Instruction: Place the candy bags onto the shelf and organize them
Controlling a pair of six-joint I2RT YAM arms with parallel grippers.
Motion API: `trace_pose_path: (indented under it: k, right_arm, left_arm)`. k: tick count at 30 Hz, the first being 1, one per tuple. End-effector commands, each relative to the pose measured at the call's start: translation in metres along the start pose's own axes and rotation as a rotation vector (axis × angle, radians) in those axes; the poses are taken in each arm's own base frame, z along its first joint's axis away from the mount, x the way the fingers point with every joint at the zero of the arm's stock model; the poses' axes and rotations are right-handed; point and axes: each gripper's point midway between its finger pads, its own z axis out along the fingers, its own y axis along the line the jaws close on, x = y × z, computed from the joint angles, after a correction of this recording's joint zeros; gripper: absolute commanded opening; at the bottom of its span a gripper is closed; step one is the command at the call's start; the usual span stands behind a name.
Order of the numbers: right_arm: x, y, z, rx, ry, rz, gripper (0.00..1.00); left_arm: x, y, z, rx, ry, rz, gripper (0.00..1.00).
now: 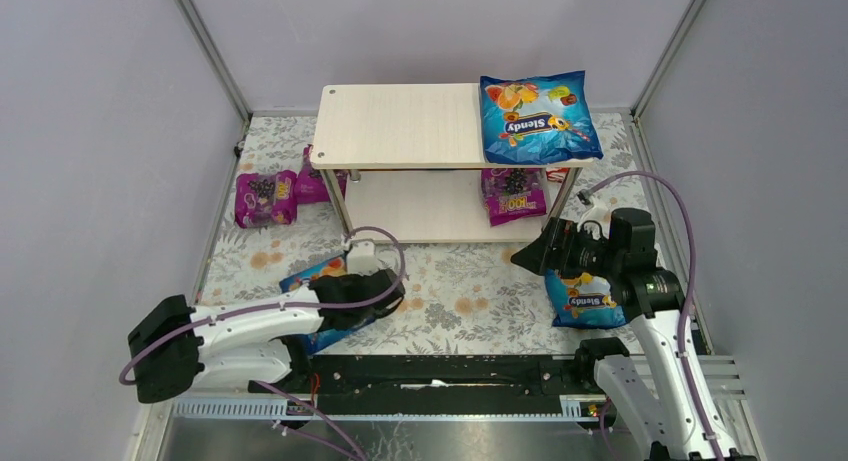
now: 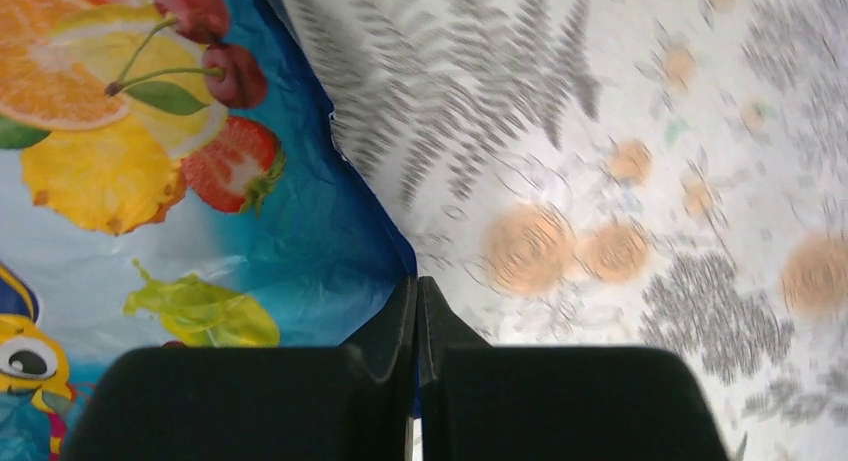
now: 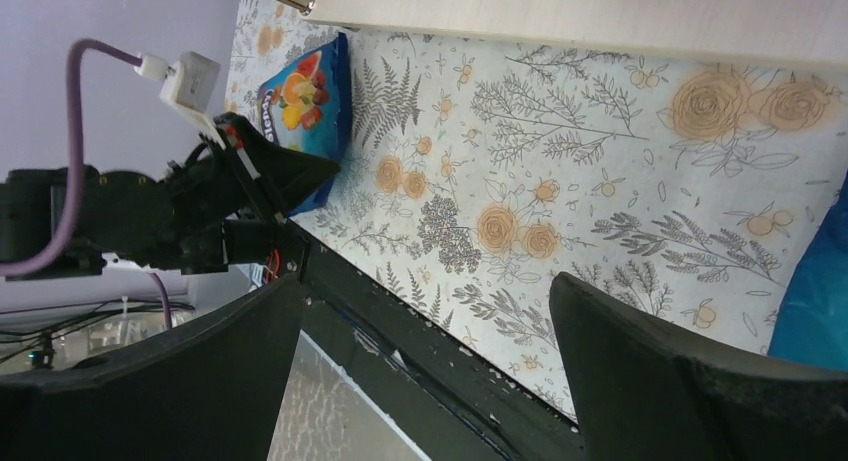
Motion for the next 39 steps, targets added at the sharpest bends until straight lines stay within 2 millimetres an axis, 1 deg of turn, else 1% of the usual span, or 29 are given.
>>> trace_pose_path:
  k: [1, 2, 3, 4, 6, 10, 14, 17, 18, 20, 23, 26, 27, 29, 30, 31, 32, 34, 36, 39]
  right_arm:
    - [-0.006, 0.003, 0.006, -0.029, -0.031, 0.041, 1.00]
    - [-0.003, 0.002, 0.009, -0.036, -0.023, 0.060, 1.00]
    - [-0.001, 0.002, 0.011, -0.047, -0.014, 0.077, 1.00]
    - [0.002, 0.001, 0.014, -0.056, 0.000, 0.094, 1.00]
    - [0.008, -0.002, 0.019, -0.069, 0.021, 0.129, 1.00]
    - [0.014, -0.005, 0.021, -0.073, 0.026, 0.146, 1.00]
    - [0.020, -0.010, 0.024, -0.066, 0.032, 0.161, 1.00]
    - [0.029, -0.017, 0.030, -0.072, 0.057, 0.194, 1.00]
    - [0.031, -0.019, 0.031, -0.070, 0.063, 0.202, 1.00]
    - [0.034, -0.023, 0.034, -0.065, 0.068, 0.211, 1.00]
    - [0.038, -0.027, 0.038, -0.067, 0.073, 0.223, 1.00]
    - [0.044, -0.031, 0.041, -0.063, 0.091, 0.238, 1.00]
    - [0.047, -0.033, 0.042, -0.055, 0.102, 0.245, 1.00]
    - [0.055, -0.037, 0.044, -0.040, 0.124, 0.257, 0.99]
    - [0.059, -0.036, 0.045, -0.042, 0.135, 0.261, 0.99]
    - [0.064, -0.036, 0.047, -0.045, 0.147, 0.268, 0.98]
    - [0.070, -0.035, 0.050, -0.047, 0.159, 0.273, 0.98]
    - [0.080, -0.033, 0.059, -0.049, 0.181, 0.272, 0.98]
    - [0.097, -0.026, 0.069, -0.057, 0.230, 0.259, 0.98]
    - [0.113, -0.018, 0.081, -0.071, 0.272, 0.271, 0.98]
  left_arm:
    - [0.011, -0.074, -0.025, 0.264, 0.034, 0.124, 0.00]
    - [0.014, -0.092, -0.032, 0.320, 0.034, 0.158, 0.00]
    - [0.024, -0.101, -0.037, 0.355, 0.045, 0.212, 0.00]
    - [0.028, -0.121, -0.045, 0.421, 0.045, 0.240, 0.00]
    - [0.039, -0.149, -0.057, 0.520, 0.057, 0.314, 0.00]
    - [0.051, -0.197, -0.072, 0.663, 0.065, 0.416, 0.00]
    - [0.057, -0.230, -0.078, 0.746, 0.068, 0.479, 0.00]
    - [0.063, -0.249, -0.087, 0.836, 0.077, 0.529, 0.00]
    - [0.064, -0.253, -0.088, 0.845, 0.081, 0.543, 0.00]
    - [0.063, -0.257, -0.085, 0.826, 0.081, 0.547, 0.00]
    - [0.054, -0.268, -0.087, 0.825, 0.053, 0.535, 0.00]
    - [0.036, -0.278, -0.089, 0.808, -0.002, 0.501, 0.00]
    - [0.028, -0.277, -0.088, 0.790, -0.017, 0.483, 0.00]
    - [0.015, -0.276, -0.093, 0.794, -0.039, 0.461, 0.01]
    - [0.008, -0.274, -0.099, 0.817, -0.065, 0.456, 0.09]
    - [0.003, -0.271, -0.108, 0.855, -0.097, 0.458, 0.20]
    - [-0.007, -0.267, -0.124, 0.911, -0.139, 0.449, 0.32]
    - [-0.021, -0.254, -0.141, 0.965, -0.210, 0.446, 0.47]
    - [-0.035, -0.239, -0.150, 0.961, -0.266, 0.451, 0.54]
    - [-0.059, -0.213, -0.156, 0.887, -0.351, 0.467, 0.59]
